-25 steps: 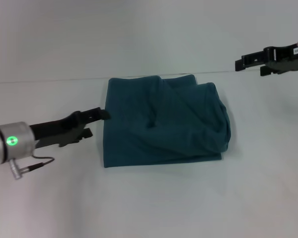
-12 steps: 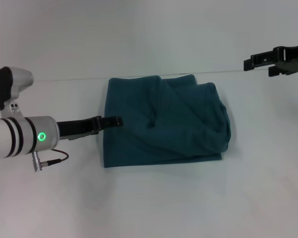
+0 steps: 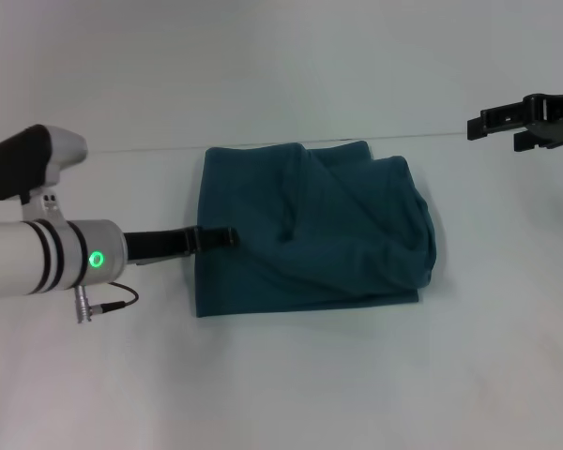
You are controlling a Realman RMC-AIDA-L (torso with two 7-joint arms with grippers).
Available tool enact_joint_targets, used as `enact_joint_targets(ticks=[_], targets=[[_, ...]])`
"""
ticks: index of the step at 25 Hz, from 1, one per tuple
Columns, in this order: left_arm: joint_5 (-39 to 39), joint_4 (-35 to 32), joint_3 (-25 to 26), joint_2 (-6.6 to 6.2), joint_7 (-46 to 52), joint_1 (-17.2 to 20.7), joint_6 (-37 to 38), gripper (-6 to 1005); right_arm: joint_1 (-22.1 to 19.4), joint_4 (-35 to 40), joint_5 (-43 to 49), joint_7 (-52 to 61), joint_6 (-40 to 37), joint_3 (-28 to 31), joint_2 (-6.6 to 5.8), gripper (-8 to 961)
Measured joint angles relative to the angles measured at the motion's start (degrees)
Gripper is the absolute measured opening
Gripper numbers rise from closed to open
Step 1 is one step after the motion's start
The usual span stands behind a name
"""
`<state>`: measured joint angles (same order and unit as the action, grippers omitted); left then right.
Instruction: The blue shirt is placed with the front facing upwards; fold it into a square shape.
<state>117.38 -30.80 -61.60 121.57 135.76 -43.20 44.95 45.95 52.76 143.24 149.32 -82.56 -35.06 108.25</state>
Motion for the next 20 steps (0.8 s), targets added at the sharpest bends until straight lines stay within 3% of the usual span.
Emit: enact_joint_targets(ticks=[20], targets=[[1.3, 4.6, -1.6, 1.01, 0.6, -5.2, -1.9, 908, -0.5, 0.5, -0.3, -0.6, -0.3, 0.9, -0.13, 937]])
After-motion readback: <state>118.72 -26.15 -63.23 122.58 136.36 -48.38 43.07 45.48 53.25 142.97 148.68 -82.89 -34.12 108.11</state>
